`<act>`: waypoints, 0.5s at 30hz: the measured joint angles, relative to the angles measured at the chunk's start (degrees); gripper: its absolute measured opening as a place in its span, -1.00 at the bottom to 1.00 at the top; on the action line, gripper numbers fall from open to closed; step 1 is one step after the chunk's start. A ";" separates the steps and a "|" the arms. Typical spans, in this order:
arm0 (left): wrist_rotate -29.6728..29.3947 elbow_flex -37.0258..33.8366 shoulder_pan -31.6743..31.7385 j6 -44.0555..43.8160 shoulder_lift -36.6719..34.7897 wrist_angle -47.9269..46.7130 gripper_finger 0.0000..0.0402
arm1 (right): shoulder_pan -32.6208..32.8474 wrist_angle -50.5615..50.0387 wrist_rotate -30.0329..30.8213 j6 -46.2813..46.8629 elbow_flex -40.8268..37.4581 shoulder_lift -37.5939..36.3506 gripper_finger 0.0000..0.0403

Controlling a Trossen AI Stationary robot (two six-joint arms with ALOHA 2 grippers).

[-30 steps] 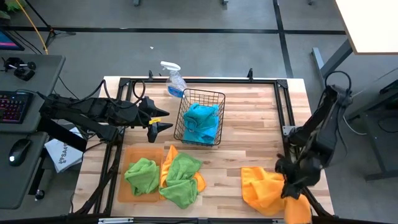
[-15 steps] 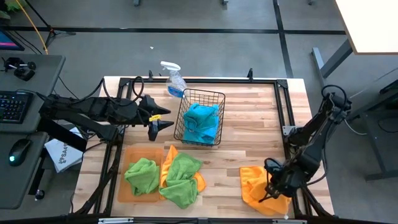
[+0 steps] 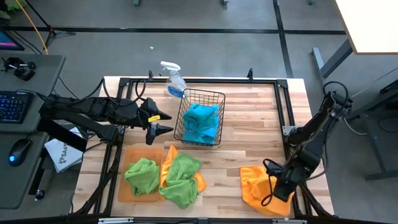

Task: Sort microfiber towel by color & place in baskets
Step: Stack the top orange towel on the bottom right orange towel

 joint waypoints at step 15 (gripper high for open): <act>20.39 0.60 -5.04 -5.75 15.05 1.38 0.29 | -8.63 0.58 13.78 -3.90 0.00 -6.82 0.79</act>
